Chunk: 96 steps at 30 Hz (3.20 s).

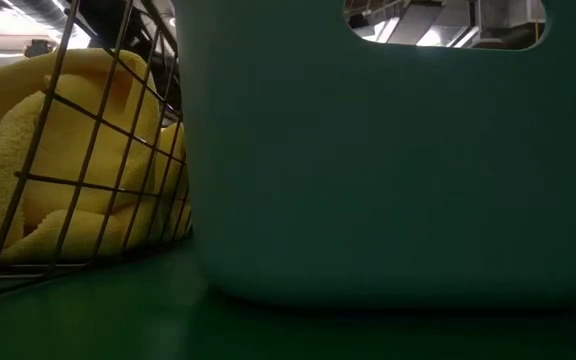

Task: Sort microfiber towel by color & place in baskets
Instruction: Put the green towel into the black basket, then put the orange towel into the blue bin

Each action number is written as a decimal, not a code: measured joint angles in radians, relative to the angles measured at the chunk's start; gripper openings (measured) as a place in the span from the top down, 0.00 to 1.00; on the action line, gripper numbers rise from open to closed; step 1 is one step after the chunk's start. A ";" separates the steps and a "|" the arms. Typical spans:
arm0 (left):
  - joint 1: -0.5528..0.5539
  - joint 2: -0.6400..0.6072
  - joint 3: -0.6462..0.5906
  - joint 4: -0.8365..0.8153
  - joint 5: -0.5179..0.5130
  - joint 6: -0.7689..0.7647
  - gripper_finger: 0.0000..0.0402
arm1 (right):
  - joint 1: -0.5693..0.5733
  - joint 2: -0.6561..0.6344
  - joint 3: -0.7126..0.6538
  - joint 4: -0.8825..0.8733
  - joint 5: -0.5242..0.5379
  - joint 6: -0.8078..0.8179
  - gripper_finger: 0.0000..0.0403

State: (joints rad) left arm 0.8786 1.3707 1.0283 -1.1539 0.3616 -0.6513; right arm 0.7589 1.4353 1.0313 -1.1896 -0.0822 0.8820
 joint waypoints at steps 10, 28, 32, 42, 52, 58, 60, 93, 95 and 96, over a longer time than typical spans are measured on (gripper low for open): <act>0.008 -0.113 0.000 -0.039 -0.065 0.129 0.69 | 0.000 0.000 0.000 0.011 0.000 0.000 0.99; -0.107 -0.113 0.000 -0.068 -0.259 0.130 0.54 | 0.000 0.000 0.000 0.016 0.000 0.000 0.99; -0.098 -0.113 0.000 -0.070 -0.204 0.123 0.50 | 0.000 0.000 0.000 0.016 0.000 0.000 0.99; 0.007 -0.112 0.153 -0.204 -0.027 0.048 0.51 | 0.000 0.000 0.000 0.014 -0.016 -0.043 0.99; 0.045 -0.112 0.391 -0.167 -0.067 -0.201 0.51 | 0.000 0.000 0.000 0.013 -0.016 -0.044 0.99; 0.009 -0.113 0.431 0.001 -0.043 -0.118 0.51 | 0.000 0.000 0.002 0.011 -0.015 -0.056 0.99; -0.018 -0.113 0.431 0.070 -0.058 -0.062 0.51 | 0.000 0.000 0.014 0.006 -0.015 -0.075 0.99; -0.608 -0.113 0.431 0.462 -0.255 0.427 0.51 | 0.000 0.000 0.949 -0.268 0.836 -0.492 0.99; -0.634 -0.113 0.431 0.462 -0.274 0.427 0.51 | 0.000 0.000 0.981 -0.269 0.850 -0.524 0.99; -0.645 -0.113 0.431 0.462 -0.283 0.427 0.51 | 0.000 0.000 0.995 -0.271 0.855 -0.537 0.99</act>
State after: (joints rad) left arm 0.2335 1.2579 1.4597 -0.6919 0.0790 -0.2241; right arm 0.7589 1.4353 2.0265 -1.4608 0.7726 0.3451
